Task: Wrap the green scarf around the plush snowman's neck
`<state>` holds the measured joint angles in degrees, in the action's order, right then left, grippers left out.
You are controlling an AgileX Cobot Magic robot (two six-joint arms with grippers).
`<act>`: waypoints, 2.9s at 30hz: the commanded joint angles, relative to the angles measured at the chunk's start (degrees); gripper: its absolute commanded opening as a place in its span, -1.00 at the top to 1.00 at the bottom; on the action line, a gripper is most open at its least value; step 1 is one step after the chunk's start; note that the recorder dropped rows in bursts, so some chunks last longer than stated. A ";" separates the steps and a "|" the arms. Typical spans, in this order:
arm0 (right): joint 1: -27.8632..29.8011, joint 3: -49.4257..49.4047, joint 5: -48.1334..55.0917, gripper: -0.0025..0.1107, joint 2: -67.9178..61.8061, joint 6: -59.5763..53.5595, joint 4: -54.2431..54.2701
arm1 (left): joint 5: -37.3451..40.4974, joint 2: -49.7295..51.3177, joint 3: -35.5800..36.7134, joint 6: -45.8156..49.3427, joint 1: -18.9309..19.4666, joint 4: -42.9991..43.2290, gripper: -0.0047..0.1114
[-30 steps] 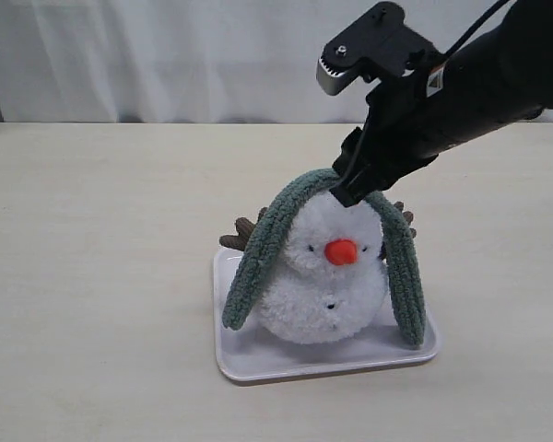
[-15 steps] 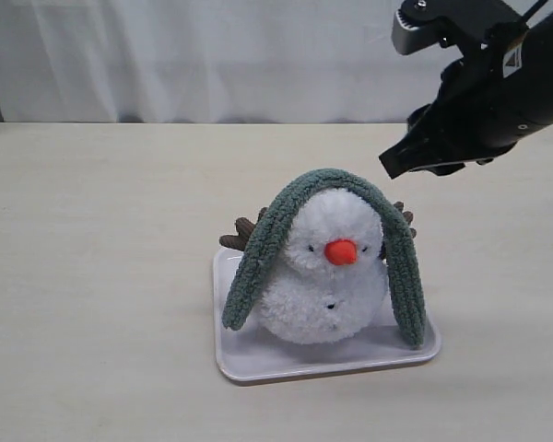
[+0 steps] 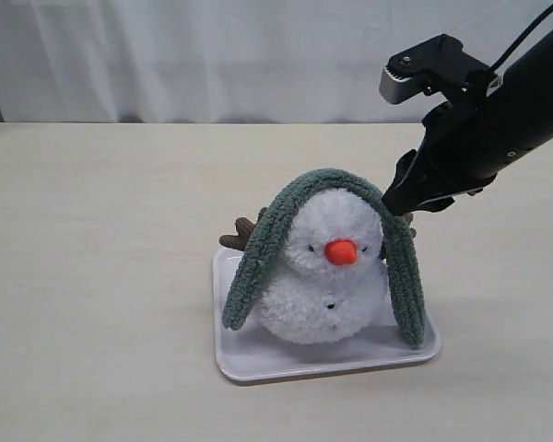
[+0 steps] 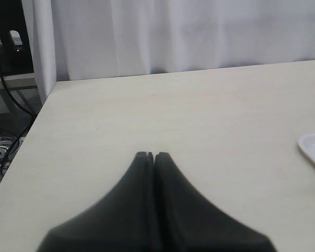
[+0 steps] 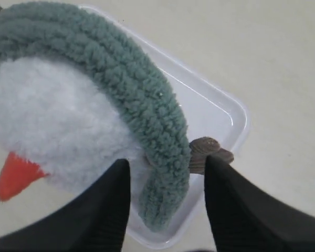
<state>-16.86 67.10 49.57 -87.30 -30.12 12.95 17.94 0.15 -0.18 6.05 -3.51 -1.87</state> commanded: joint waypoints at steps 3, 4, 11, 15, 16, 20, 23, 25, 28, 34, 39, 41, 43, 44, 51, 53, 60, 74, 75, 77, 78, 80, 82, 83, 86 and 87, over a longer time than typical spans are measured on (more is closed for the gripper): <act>0.00 -2.89 -2.42 0.19 -0.14 -6.43 1.03 | -0.55 -0.15 0.18 0.09 -0.41 0.02 0.92; 0.00 -3.01 -2.63 0.19 -0.25 -6.99 1.62 | -0.55 -0.15 0.18 0.09 -0.41 0.02 0.92; 0.00 -3.50 -8.75 0.19 -0.34 -3.81 2.78 | -0.55 -0.15 0.18 0.09 -0.41 0.02 0.92; 0.00 -3.50 -9.19 0.42 -0.34 -3.32 2.48 | -0.55 -0.15 0.18 0.09 -0.41 0.02 0.92; 0.00 -3.50 -8.36 0.48 -0.34 -4.04 2.89 | -0.55 -0.15 0.18 0.09 -0.41 0.02 0.92; 0.00 -3.50 -5.24 0.47 -0.34 -10.08 6.91 | -0.55 -0.15 0.18 0.09 -0.41 0.02 0.92; 0.00 -3.50 -4.38 0.36 -0.34 -14.29 9.98 | -0.55 -0.15 0.18 0.09 -0.41 0.02 0.92; 0.00 -3.50 -4.82 0.28 -0.34 -14.16 9.92 | -0.55 -0.15 0.18 0.09 -0.41 0.02 0.92; 0.00 -3.50 -6.76 0.29 -0.34 -11.42 7.34 | -0.55 -0.15 0.18 0.09 -0.41 0.02 0.92; 0.00 -4.60 -9.14 0.29 -0.60 -8.24 4.16 | -0.55 -0.15 0.18 0.09 -0.41 0.02 0.92; 0.00 -4.86 -9.25 0.29 -1.87 -8.80 4.31 | -0.55 -0.15 0.18 0.09 -0.41 0.02 0.92; 0.00 -4.86 -9.25 0.29 -2.31 -9.53 5.32 | -0.55 -0.15 0.18 0.09 -0.41 0.02 0.92; 0.00 -4.88 -9.25 0.29 -3.12 -10.37 7.78 | -0.55 -0.15 0.18 0.09 -0.41 0.02 0.92; 0.00 -4.88 -9.25 0.32 -3.55 -11.15 9.00 | -0.55 -0.15 0.18 0.09 -0.41 0.02 0.92; -0.12 -4.60 -9.03 0.89 -4.56 -12.86 8.20 | -0.55 -0.15 0.18 0.09 -0.41 0.02 0.92; -0.12 -4.34 -9.00 0.89 -4.27 -12.86 8.20 | -0.55 -0.15 0.18 0.09 -0.41 0.02 0.92; -0.62 -3.83 -13.30 0.89 -1.98 -10.07 10.55 | -0.55 -0.15 0.18 0.09 -0.41 0.02 0.92; -0.62 -3.83 -13.07 0.89 -6.09 -3.29 10.55 | -0.55 -0.15 0.18 0.09 -0.41 0.02 0.92; -0.62 -3.83 -13.07 0.89 -6.16 -3.29 10.55 | -0.55 -0.15 0.18 0.09 -0.41 0.02 0.92; -0.62 -3.83 -12.93 0.88 -6.52 -3.29 10.55 | -0.55 -0.15 0.18 0.09 -0.41 0.02 0.92; -0.62 -3.83 -12.64 0.88 -6.91 -3.29 10.55 | -0.55 -0.15 0.18 0.09 -0.41 0.02 0.92; -0.62 -3.83 -11.96 0.88 -7.84 -3.29 10.55 | -0.55 -0.15 0.18 0.09 -0.41 0.02 0.92; -0.62 -3.83 -11.47 0.88 -8.69 -3.29 10.55 | -0.55 -0.15 0.18 0.09 -0.41 0.02 0.92; -0.62 -3.83 -11.47 0.88 -8.88 -3.29 10.55 | -0.55 -0.15 0.18 0.09 -0.41 0.02 0.92; -0.62 -3.52 -11.61 0.88 -8.83 -3.29 10.55 | -0.55 -0.15 0.18 0.09 -0.41 0.02 0.92; -0.62 -3.09 -10.98 0.88 -8.83 -3.29 10.55 | -0.55 -0.15 0.18 0.09 -0.41 0.02 0.92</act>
<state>-17.34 63.15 37.64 -96.18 -33.57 23.31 17.94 0.15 -0.18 6.05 -3.51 -1.87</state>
